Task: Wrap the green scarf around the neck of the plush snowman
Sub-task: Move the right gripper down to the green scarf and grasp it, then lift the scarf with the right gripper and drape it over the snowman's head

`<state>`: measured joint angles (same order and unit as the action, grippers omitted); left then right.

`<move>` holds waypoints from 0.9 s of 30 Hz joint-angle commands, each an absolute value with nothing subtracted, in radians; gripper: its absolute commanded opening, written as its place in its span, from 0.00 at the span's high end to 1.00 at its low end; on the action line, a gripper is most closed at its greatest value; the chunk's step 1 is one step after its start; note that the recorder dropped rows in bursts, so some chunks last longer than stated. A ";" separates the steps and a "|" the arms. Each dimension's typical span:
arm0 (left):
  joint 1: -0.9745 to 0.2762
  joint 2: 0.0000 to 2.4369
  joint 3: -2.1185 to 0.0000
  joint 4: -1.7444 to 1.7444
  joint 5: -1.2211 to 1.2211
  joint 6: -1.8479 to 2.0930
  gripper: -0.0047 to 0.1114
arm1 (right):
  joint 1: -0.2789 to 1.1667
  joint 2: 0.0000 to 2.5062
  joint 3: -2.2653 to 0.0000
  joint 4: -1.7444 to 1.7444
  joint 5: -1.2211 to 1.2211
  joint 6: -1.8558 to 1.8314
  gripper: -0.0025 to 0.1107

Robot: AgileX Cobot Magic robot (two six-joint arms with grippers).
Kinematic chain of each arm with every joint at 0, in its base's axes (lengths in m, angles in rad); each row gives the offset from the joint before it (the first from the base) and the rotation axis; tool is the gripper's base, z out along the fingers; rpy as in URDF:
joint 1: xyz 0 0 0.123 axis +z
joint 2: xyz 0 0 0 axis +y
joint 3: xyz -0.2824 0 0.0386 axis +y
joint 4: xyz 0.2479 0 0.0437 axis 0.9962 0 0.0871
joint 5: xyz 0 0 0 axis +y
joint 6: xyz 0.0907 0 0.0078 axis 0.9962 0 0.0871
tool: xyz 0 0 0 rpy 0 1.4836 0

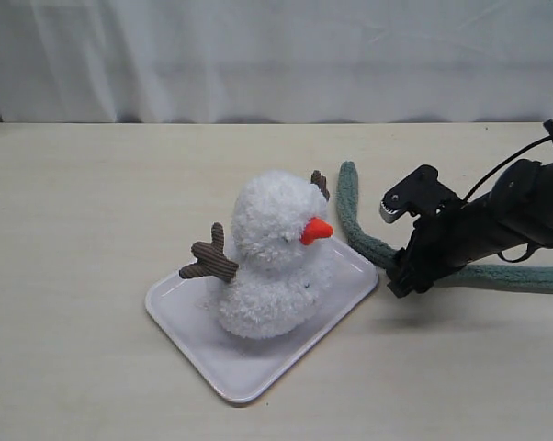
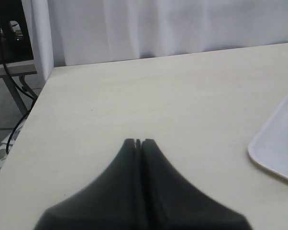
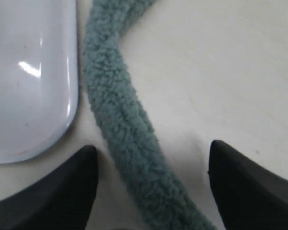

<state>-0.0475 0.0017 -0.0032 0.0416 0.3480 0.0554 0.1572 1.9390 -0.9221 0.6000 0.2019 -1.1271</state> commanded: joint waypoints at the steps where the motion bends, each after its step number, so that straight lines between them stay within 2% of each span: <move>1: -0.046 0.000 0.000 0.041 0.332 0.054 0.96 | 0.166 1.984 -0.918 0.591 0.187 -1.173 0.42; 5: -0.046 0.000 0.000 0.041 0.332 0.054 0.96 | 0.166 1.986 -0.918 0.591 0.177 -1.173 0.47; 8: -0.046 0.000 0.000 0.041 0.332 0.054 0.96 | 0.166 1.982 -0.918 0.591 0.177 -1.173 0.64; 12: -0.046 0.000 0.000 0.041 0.332 0.054 0.96 | 0.166 1.942 -0.918 0.584 0.194 -1.173 0.91; 13: -0.046 0.000 0.000 0.041 0.332 0.054 0.96 | 0.166 1.923 -0.918 0.583 0.204 -1.173 0.94; 27: -0.046 0.000 0.000 0.041 0.332 0.054 0.96 | 0.191 1.495 -0.929 0.597 0.480 -0.929 0.94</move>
